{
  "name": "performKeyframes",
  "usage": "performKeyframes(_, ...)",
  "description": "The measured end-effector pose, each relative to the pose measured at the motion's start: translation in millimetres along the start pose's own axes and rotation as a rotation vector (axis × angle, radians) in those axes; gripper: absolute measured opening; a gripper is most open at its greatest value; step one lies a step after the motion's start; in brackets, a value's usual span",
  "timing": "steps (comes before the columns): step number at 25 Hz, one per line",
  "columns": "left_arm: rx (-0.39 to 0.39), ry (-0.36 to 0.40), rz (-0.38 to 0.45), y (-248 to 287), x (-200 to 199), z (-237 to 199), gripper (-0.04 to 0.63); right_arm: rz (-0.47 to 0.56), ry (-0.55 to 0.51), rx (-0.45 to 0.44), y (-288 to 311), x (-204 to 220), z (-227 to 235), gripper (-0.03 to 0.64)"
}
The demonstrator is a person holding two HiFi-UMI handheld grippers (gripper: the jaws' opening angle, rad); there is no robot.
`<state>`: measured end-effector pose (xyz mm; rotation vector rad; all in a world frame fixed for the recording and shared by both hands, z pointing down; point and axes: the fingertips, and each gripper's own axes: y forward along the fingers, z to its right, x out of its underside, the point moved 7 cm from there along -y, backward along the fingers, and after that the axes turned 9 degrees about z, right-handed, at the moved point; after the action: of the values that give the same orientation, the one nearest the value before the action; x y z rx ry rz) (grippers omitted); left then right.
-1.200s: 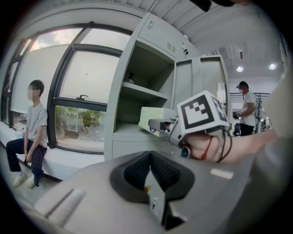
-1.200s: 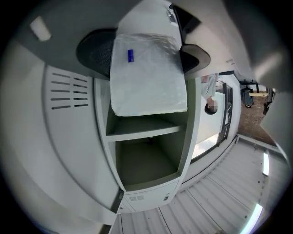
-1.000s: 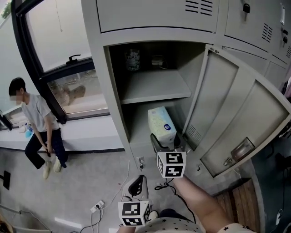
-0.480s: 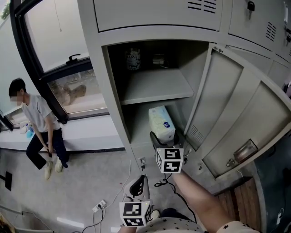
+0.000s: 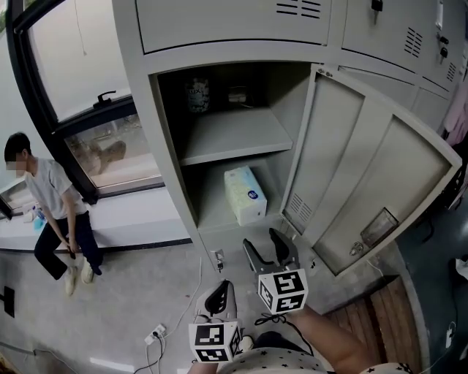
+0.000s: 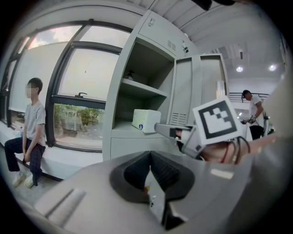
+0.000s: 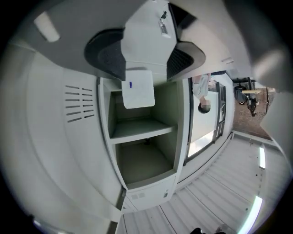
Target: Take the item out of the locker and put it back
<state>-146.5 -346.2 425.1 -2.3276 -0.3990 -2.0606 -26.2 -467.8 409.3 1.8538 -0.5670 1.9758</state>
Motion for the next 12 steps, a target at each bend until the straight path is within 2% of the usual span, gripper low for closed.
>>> performKeyframes(1,0.007,-0.001,0.002,-1,0,2,0.006,-0.01,-0.001,-0.004,-15,0,-4,0.242)
performKeyframes(2,0.014,-0.002,0.004,-2,0,4,0.006,-0.02,-0.001,-0.006,-31,0,-8,0.125)
performKeyframes(3,0.02,-0.001,0.005,-3,1,6,0.007,-0.025,0.0,-0.006,-45,-1,-12,0.059)
performKeyframes(5,0.036,0.003,0.008,-4,0,10,0.008,-0.021,-0.004,-0.003,-67,-6,-20,0.001)
performKeyframes(12,0.086,0.021,0.016,-9,1,25,0.008,-0.028,0.087,-0.001,-115,-11,-31,-0.002)
